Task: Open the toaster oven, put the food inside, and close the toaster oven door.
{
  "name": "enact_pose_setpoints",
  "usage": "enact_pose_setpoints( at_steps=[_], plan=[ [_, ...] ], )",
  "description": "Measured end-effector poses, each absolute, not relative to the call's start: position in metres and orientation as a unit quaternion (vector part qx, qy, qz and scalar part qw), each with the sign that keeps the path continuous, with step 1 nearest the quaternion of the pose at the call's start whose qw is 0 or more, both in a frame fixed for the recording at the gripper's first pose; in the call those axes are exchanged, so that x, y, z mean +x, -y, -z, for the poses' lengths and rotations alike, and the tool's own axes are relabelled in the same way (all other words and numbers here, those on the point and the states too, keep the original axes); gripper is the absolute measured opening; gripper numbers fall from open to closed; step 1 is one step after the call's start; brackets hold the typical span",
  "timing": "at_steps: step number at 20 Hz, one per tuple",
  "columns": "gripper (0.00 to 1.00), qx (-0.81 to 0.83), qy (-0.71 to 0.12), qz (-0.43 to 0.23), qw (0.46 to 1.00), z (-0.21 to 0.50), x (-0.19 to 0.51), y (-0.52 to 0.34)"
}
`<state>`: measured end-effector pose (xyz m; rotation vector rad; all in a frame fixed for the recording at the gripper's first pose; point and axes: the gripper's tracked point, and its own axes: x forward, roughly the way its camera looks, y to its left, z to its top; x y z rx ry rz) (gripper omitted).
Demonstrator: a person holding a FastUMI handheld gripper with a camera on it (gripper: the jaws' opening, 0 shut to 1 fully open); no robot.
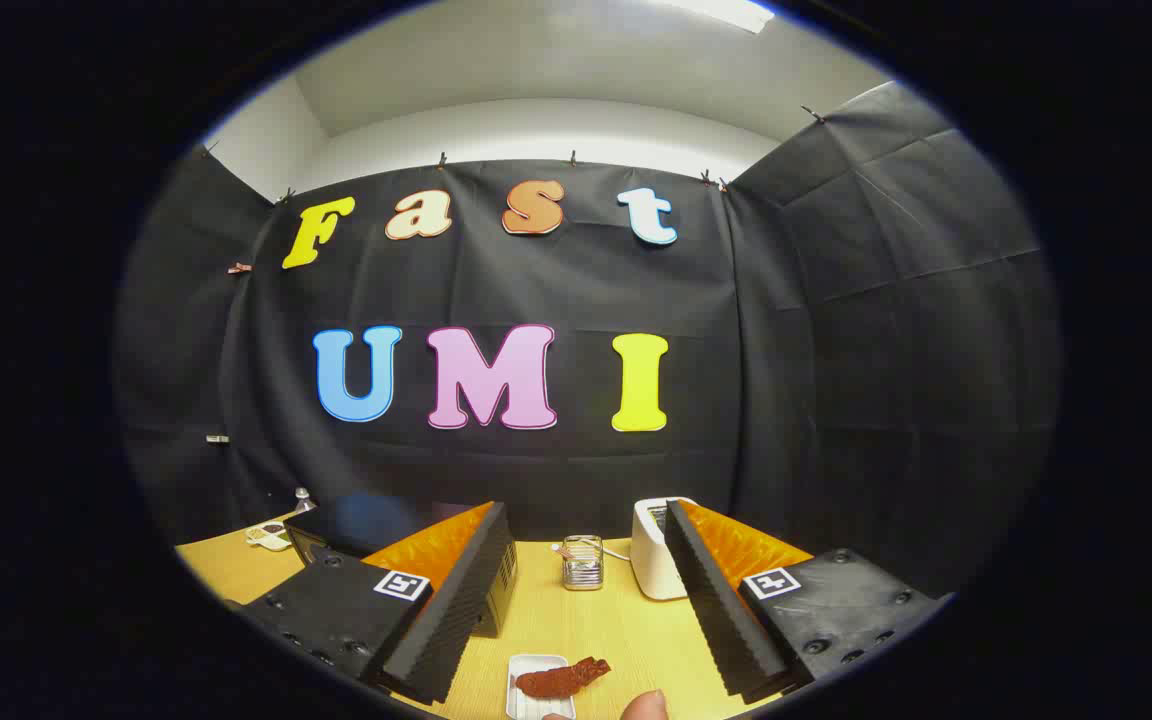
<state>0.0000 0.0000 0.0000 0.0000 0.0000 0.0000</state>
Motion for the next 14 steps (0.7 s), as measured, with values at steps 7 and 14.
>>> enact_pose_setpoints(
  at_steps=[7, 14],
  plan=[
    [0.98, -0.004, -0.004, 0.004, 1.0, 0.0023, 0.0016, 0.0038],
    [0.98, -0.008, -0.002, 0.007, 1.0, 0.0029, 0.0032, 0.0027]
  ],
)
